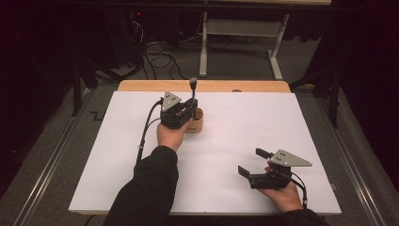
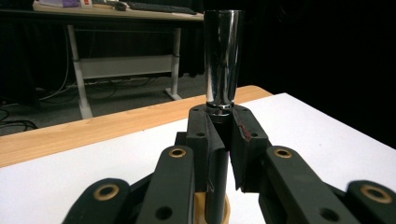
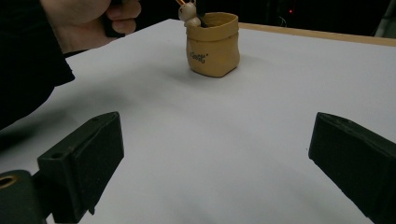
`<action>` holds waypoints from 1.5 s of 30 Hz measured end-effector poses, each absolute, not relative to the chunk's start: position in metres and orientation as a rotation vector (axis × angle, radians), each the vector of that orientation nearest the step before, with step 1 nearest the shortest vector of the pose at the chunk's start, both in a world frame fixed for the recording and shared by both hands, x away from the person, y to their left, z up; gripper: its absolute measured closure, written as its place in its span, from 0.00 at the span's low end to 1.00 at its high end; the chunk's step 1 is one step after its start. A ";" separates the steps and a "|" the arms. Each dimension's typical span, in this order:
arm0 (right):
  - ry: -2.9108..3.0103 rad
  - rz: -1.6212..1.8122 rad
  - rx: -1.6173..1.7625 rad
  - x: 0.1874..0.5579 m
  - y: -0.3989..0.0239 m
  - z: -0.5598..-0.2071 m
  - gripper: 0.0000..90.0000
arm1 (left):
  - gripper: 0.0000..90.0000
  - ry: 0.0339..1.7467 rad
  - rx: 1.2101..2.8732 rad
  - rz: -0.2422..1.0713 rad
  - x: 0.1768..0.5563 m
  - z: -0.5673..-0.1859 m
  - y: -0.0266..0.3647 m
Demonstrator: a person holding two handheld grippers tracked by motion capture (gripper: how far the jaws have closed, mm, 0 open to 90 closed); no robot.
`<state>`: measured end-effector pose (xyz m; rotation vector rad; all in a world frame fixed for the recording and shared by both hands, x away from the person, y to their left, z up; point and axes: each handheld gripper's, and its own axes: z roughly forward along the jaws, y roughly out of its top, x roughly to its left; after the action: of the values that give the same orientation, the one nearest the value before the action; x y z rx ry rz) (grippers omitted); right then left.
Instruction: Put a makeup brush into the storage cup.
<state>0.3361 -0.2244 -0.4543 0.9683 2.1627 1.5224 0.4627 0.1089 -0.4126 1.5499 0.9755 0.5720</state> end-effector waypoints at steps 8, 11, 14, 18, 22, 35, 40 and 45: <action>2.173 1.521 0.955 0.336 -0.222 -0.455 0.05 | 0.88 0.970 1.564 0.570 0.467 -0.420 0.104; 2.174 1.524 0.955 0.336 -0.222 -0.455 0.05 | 0.88 0.967 1.576 0.581 0.467 -0.421 0.104; 2.176 1.520 0.956 0.336 -0.223 -0.455 0.05 | 0.88 0.976 1.585 0.583 0.467 -0.422 0.104; 2.177 1.521 0.954 0.336 -0.222 -0.456 0.05 | 0.88 0.973 1.600 0.589 0.468 -0.424 0.103; 2.178 1.523 0.954 0.335 -0.222 -0.456 0.06 | 0.88 0.969 1.619 0.596 0.468 -0.426 0.101; 2.182 1.520 0.951 0.336 -0.222 -0.457 0.05 | 0.88 0.974 1.670 0.618 0.469 -0.438 0.099; 2.186 1.518 0.953 0.336 -0.221 -0.457 0.05 | 0.88 0.976 1.677 0.623 0.470 -0.440 0.098; 2.188 1.517 0.952 0.336 -0.221 -0.457 0.05 | 0.88 0.977 1.687 0.630 0.470 -0.444 0.097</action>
<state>0.3358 -0.2215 -0.4571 0.9517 2.1876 1.5175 0.4702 0.0972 -0.4435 1.6866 0.9772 0.6301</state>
